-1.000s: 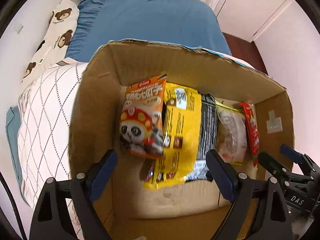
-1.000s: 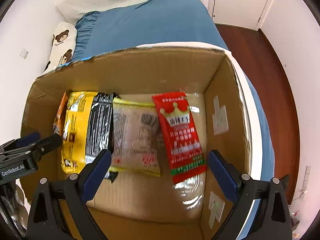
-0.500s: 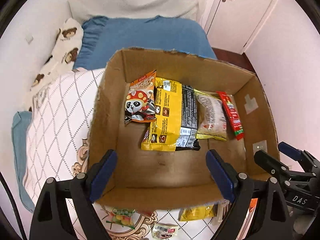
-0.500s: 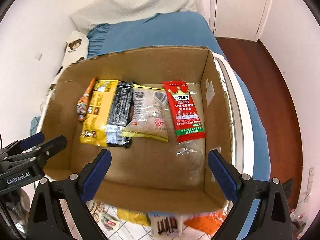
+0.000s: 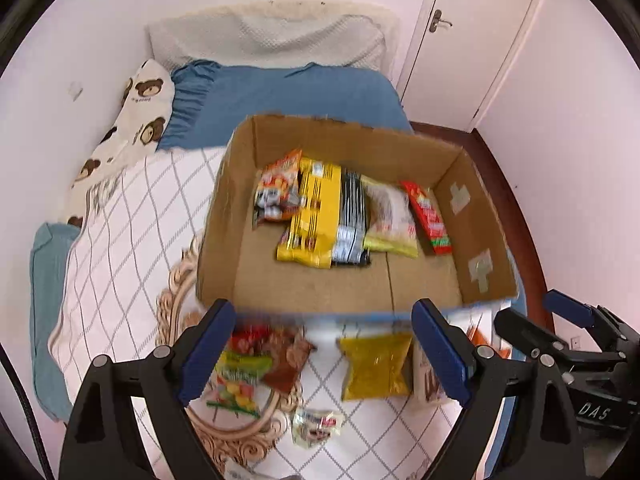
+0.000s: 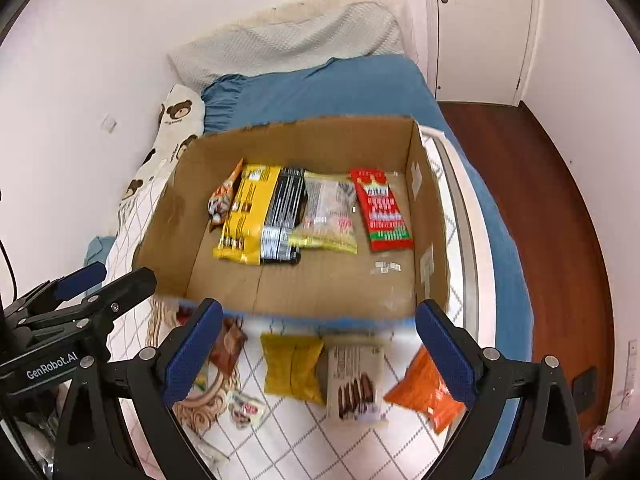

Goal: Organize snacks
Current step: 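Grasp the yellow chip bag with the left gripper while the right grasps the Franzzi cookie pack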

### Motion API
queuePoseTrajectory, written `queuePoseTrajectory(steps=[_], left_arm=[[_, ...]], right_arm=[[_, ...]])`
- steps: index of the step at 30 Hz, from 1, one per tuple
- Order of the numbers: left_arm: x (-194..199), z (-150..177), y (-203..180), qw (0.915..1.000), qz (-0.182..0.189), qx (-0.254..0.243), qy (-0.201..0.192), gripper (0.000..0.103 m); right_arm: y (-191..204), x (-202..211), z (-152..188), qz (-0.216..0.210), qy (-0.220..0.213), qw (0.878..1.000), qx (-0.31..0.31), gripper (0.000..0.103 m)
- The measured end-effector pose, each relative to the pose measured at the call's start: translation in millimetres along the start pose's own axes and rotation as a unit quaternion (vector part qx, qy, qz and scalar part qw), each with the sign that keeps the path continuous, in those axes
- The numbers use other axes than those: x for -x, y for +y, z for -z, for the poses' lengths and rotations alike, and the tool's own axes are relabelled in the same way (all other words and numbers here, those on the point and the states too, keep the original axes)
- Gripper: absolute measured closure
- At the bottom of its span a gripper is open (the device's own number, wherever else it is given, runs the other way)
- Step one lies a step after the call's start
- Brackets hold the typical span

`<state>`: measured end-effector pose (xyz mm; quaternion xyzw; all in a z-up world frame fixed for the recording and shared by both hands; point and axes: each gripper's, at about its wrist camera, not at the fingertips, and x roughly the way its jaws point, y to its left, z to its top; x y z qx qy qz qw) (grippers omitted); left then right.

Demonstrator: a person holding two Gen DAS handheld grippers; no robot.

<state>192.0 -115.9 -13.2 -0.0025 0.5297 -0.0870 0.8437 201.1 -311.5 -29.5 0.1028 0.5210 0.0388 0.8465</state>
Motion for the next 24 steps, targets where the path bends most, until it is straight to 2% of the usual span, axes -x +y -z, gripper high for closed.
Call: queuePoseTrajectory(steps=[1, 3, 4, 5, 10, 14, 16, 18, 19, 24], left_arm=[[-4.4, 7.3, 0.7, 1.0, -0.003, 0.002, 0.007, 0.012], [-18.9, 23.8, 2.2, 0.9995, -0.002, 0.009, 0.029, 0.012], [-32.3, 33.0, 1.8, 0.9986, 0.005, 0.013, 0.051, 0.012], [-48.2, 41.0, -0.5, 0.997, 0.011, 0.013, 0.076, 0.012], [-117.7, 66.3, -28.1, 0.9847, 0.037, -0.013, 0.17, 0.012], [-154.2, 72.1, -44.7, 0.9775, 0.052, -0.01, 0.204, 0.012], [-162.8, 70.8, -50.0, 0.9779, 0.056, -0.006, 0.202, 0.012], [-165.8, 70.8, -52.4, 0.9808, 0.054, 0.0, 0.187, 0.029], [-167.9, 72.7, -53.1, 0.9809, 0.052, 0.0, 0.187, 0.046], [-164.5, 93.6, -41.5, 0.9805, 0.037, 0.007, 0.193, 0.048]], right_arm=[[-3.8, -2.5, 8.6, 0.002, 0.001, 1.0, -0.004, 0.005], [-11.3, -14.2, 23.7, 0.004, 0.015, 1.0, -0.009, 0.024], [-17.6, -24.6, 32.3, 0.0, 0.031, 0.999, -0.018, 0.042], [-23.0, -32.4, 38.4, -0.005, 0.043, 0.999, -0.028, 0.045], [-54.4, -68.2, 79.4, -0.005, 0.089, 0.993, -0.077, 0.046], [-71.1, -79.5, 102.5, 0.0, 0.109, 0.989, -0.105, 0.045], [-76.7, -83.1, 110.2, 0.006, 0.113, 0.987, -0.11, 0.045], [-78.5, -86.1, 114.1, 0.008, 0.115, 0.987, -0.113, 0.045], [-78.5, -87.6, 115.2, 0.009, 0.115, 0.987, -0.114, 0.045], [-69.6, -101.4, 109.0, 0.007, 0.111, 0.988, -0.104, 0.045]])
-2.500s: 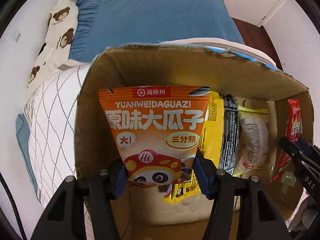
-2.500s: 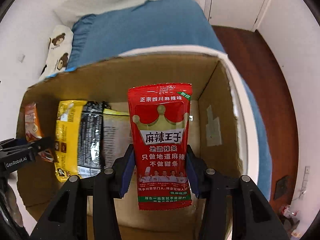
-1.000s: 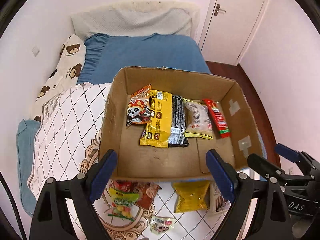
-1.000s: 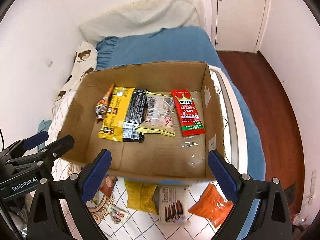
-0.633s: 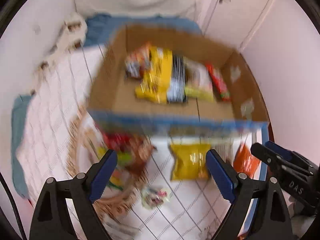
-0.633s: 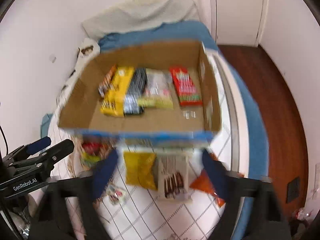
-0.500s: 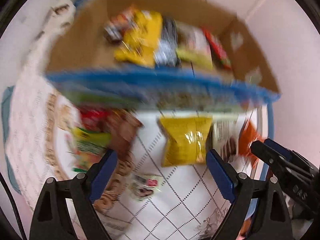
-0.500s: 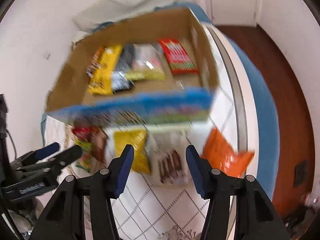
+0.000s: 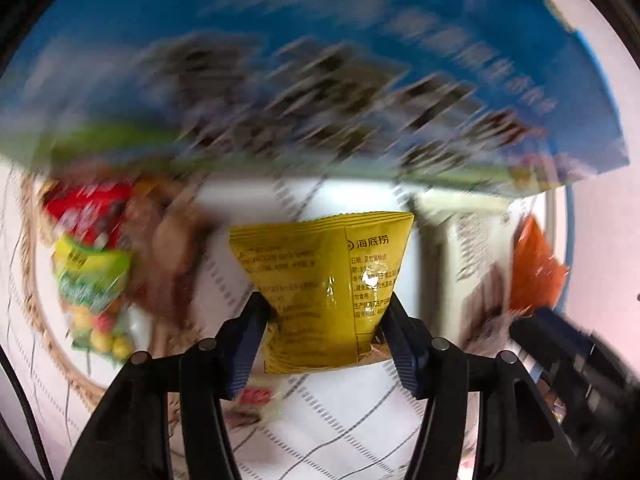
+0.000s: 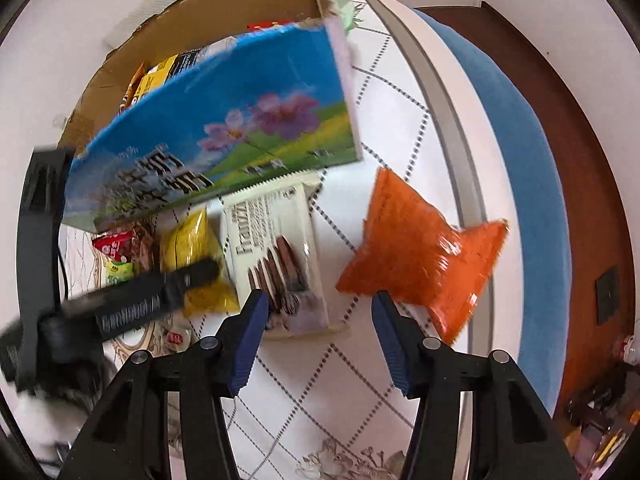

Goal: Organize snacks
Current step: 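Grasp the yellow chip bag with the left gripper while the right grasps the Franzzi cookie pack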

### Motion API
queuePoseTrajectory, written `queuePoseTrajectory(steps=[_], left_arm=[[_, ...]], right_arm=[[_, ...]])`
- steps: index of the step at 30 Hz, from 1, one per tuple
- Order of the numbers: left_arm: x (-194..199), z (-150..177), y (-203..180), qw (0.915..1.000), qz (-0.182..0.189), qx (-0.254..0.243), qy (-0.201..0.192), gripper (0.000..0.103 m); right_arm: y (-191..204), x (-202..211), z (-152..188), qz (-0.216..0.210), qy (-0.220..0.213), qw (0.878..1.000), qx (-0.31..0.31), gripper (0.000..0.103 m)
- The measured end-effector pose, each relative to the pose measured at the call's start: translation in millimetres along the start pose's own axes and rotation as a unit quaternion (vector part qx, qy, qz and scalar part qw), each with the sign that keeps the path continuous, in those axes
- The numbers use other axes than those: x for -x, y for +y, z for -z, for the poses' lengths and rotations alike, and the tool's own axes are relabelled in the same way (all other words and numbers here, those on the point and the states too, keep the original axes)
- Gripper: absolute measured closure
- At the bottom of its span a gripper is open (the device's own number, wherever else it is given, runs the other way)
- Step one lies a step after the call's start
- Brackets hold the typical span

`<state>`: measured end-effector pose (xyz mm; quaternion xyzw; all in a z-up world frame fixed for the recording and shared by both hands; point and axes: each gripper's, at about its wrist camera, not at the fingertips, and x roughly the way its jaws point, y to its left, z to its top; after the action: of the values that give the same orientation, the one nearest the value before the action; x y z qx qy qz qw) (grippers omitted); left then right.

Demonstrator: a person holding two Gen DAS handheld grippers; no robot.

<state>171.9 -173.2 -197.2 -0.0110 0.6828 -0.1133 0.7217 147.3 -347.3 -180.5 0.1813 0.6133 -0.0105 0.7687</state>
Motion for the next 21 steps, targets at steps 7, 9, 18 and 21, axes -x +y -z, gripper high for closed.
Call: queuePoseTrajectory(steps=[7, 9, 18, 21], left_arm=[[-8.2, 31.8, 33.0, 0.9982, 0.004, 0.056, 0.023, 0.048], [-13.0, 30.6, 37.0, 0.9973, 0.014, 0.066, 0.03, 0.046], [-11.7, 57.3, 10.4, 0.9983, 0.013, 0.05, 0.027, 0.047], [-17.0, 74.3, 5.0, 0.9977, 0.027, 0.046, 0.043, 0.047]], right_arm=[[33.8, -40.6, -21.5, 0.007, 0.023, 0.999, 0.033, 0.045], [41.4, -53.0, -23.1, 0.005, 0.031, 0.999, 0.042, 0.045], [38.8, -51.9, 15.9, 0.004, 0.069, 0.995, 0.078, 0.049], [16.2, -51.5, 37.6, -0.017, 0.099, 0.994, 0.049, 0.047]])
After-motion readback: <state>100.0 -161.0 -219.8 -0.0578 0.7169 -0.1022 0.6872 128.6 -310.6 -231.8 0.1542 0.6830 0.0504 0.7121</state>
